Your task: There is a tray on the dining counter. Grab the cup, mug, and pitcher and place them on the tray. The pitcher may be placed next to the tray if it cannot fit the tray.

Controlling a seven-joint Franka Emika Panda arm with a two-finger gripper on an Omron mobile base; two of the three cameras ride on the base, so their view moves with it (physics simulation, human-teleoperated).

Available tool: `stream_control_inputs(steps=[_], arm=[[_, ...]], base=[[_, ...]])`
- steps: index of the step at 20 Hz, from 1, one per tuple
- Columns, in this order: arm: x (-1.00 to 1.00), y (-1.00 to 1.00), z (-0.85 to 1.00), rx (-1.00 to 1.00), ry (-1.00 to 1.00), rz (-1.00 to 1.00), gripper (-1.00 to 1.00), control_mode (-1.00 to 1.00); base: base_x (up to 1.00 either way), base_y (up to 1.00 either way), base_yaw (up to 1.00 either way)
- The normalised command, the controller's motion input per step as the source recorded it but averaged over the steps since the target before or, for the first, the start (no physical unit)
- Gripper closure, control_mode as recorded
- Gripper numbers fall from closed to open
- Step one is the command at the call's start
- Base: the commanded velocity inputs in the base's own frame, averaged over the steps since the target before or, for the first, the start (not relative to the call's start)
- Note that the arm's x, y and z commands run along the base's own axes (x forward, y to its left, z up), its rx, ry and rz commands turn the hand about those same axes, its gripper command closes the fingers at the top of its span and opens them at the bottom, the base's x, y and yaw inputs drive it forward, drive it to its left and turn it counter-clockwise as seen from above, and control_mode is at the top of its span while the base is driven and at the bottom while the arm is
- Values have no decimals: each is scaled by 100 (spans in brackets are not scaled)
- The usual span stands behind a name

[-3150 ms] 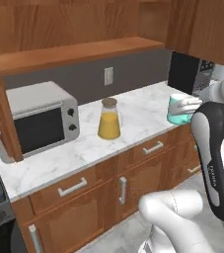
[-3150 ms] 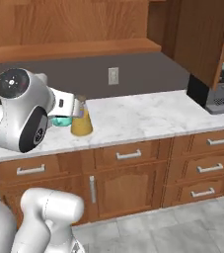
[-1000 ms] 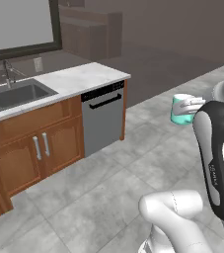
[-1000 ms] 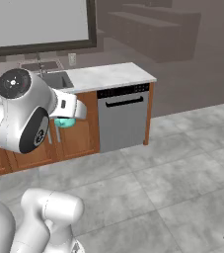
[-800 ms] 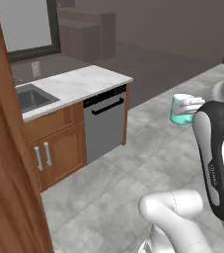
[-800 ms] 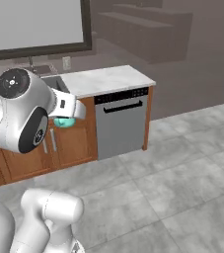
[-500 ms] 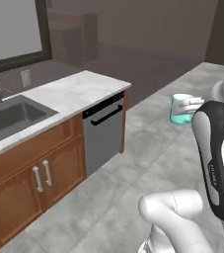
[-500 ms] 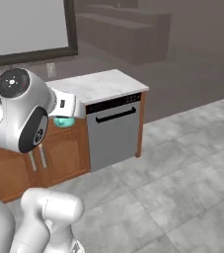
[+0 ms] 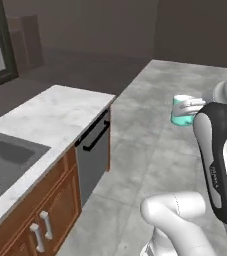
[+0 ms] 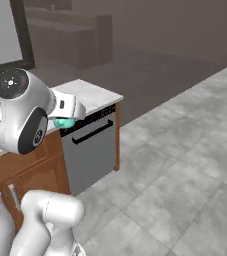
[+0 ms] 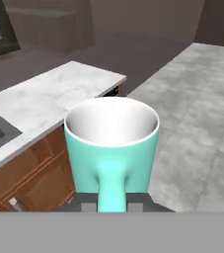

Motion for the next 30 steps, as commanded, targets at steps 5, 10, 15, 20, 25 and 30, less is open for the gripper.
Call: stream_control_inputs(steps=[5, 10, 15, 20, 25, 30], arm=[[0, 0, 0, 0, 0, 0, 100, 100], [0, 0, 0, 0, 0, 0, 100, 100], [0, 0, 0, 0, 0, 0, 100, 100], [0, 0, 0, 0, 0, 0, 100, 100], [0, 0, 0, 0, 0, 0, 100, 100], [0, 0, 0, 0, 0, 0, 100, 100]], base=[[100, 39, -73], [100, 21, -81], [100, 4, -64], [100, 14, -37], [100, 29, -22], [100, 43, -7]])
